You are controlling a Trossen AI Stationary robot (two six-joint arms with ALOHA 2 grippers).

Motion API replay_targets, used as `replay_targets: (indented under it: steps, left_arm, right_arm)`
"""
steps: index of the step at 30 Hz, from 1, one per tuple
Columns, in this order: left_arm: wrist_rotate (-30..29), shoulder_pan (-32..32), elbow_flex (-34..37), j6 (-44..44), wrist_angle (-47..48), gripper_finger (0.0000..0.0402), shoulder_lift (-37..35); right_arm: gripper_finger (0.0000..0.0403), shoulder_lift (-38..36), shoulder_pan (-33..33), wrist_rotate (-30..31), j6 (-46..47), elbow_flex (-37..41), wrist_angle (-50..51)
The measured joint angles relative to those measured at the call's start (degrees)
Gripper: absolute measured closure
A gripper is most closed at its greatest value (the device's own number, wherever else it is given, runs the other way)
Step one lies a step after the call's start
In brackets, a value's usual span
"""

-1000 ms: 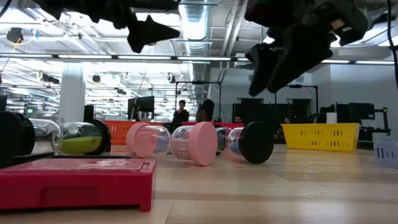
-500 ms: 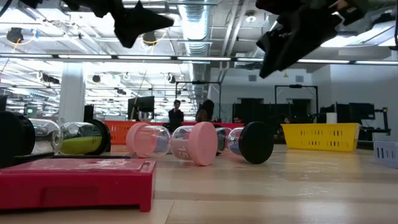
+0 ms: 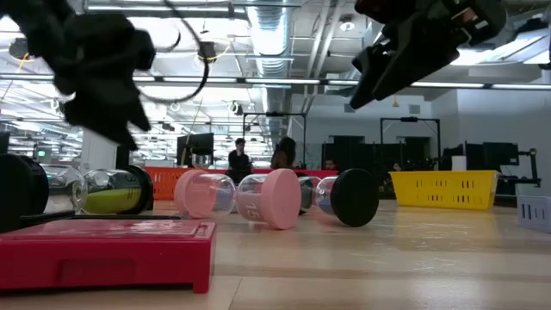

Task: Pick & Place Office items
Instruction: Put the top black digital clock into the yellow bin

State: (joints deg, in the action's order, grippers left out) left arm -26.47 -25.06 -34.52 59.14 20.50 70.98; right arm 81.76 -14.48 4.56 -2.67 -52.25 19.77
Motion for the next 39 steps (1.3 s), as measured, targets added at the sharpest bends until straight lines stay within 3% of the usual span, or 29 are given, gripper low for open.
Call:
replay_targets:
  steps: [18,30,39]
  left_arm:
    - [1.84,-0.1,2.05,1.83,-0.54,0.0117,11.08]
    - [0.93,0.76,2.27,-1.45,3.78,0.0117,6.45]
    - [1.48,-0.18,2.26,1.3,1.8,0.0117,4.98]
  right_arm:
    - [0.0178,0.04,1.96,0.0,-3.37,-0.02,-2.82]
    - [0.0178,0.04,6.17,-0.01,-3.35,-0.02,-3.05]
    - [0.0178,0.04,6.78,-0.04,-3.35,-0.02,-3.15]
